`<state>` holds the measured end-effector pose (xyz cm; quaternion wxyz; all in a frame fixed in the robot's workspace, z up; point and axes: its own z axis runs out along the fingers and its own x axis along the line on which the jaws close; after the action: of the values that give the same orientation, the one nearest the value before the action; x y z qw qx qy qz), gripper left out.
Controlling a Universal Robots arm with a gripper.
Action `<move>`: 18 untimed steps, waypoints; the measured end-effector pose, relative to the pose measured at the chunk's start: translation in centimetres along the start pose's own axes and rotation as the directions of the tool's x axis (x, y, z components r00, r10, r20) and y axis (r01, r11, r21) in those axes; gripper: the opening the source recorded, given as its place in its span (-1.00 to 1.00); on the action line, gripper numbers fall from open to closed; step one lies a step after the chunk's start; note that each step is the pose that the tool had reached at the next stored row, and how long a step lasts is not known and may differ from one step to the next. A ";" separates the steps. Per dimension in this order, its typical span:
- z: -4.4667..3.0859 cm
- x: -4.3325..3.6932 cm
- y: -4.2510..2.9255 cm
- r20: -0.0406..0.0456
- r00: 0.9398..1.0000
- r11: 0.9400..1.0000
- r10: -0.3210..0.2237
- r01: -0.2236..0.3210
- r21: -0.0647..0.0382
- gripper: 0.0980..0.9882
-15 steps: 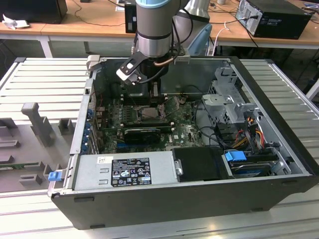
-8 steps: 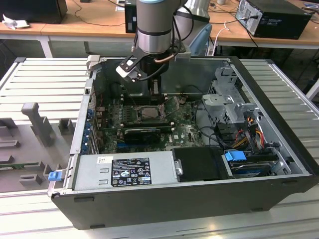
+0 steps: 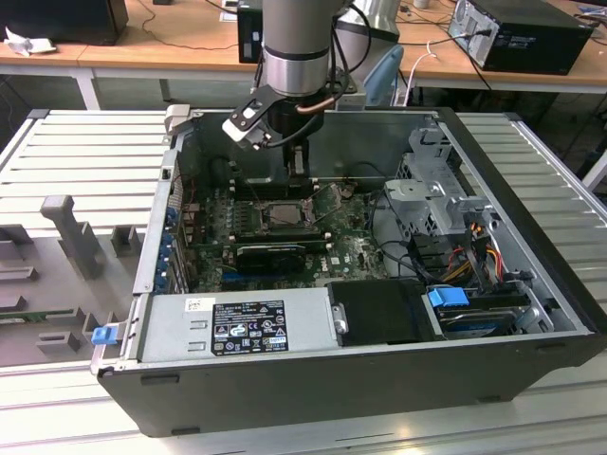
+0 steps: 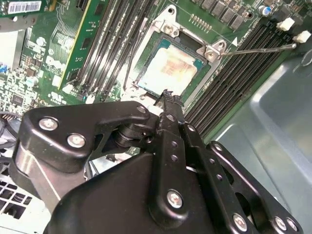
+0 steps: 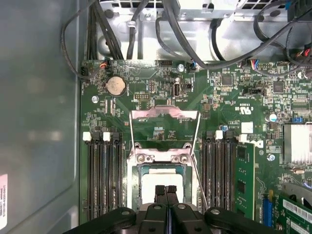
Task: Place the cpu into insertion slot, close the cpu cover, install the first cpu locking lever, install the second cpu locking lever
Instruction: 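Close the cpu cover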
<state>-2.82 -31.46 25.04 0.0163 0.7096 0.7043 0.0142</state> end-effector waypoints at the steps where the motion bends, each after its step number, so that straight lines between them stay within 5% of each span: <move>1: 0.01 0.00 0.23 0.000 1.000 1.000 0.000 0.000 0.001 -0.98; 8: -0.08 0.01 1.28 0.001 1.000 1.000 0.000 0.000 0.005 -0.98; 10: -1.35 0.01 1.38 0.007 1.000 1.000 0.000 0.000 0.005 -0.98; 12: -1.32 0.01 2.47 0.008 1.000 1.000 -0.001 0.000 0.011 -0.98; 18: -1.26 0.02 3.82 0.008 1.000 1.000 -0.001 0.000 0.018 -0.98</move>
<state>0.95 -31.46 26.46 0.0129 0.7096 0.7045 0.0047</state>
